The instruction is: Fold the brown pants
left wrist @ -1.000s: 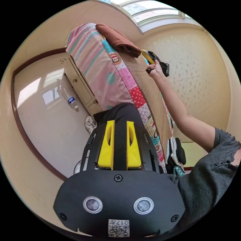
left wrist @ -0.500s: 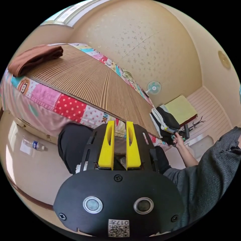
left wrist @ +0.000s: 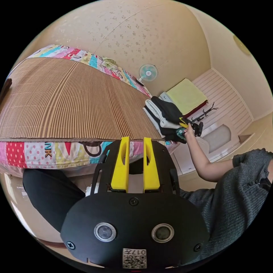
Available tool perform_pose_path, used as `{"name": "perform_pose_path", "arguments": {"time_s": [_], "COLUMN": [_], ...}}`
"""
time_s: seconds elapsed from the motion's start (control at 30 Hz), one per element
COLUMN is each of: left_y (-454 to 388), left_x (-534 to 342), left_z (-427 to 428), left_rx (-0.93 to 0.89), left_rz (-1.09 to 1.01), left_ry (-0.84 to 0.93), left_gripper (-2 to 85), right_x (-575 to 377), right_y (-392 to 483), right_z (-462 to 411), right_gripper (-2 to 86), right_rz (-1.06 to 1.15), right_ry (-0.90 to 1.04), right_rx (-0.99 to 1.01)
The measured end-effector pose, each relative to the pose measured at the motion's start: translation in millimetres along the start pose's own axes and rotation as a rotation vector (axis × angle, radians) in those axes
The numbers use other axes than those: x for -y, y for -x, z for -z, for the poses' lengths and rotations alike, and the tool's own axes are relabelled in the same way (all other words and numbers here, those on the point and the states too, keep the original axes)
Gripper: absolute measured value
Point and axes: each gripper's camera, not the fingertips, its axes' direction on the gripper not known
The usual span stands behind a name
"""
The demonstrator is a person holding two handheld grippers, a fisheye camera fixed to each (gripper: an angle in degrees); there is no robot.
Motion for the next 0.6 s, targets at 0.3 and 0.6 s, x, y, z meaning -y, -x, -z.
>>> {"name": "perform_pose_path", "arguments": {"time_s": [0.3, 0.6], "left_y": [4, -22], "left_x": [-5, 4], "left_z": [28, 25], "left_rx": [0.143, 0.169], "left_rz": [0.092, 0.078], "left_ry": [-0.006, -0.055], "left_gripper": [7.8, 7.8], "right_x": [58, -20], "right_y": [139, 38], "right_z": [36, 65], "right_gripper": [1.2, 10.0], "right_rz": [0.411, 0.186], "right_ry": [-0.073, -0.246], "right_rx": [0.211, -0.152]}}
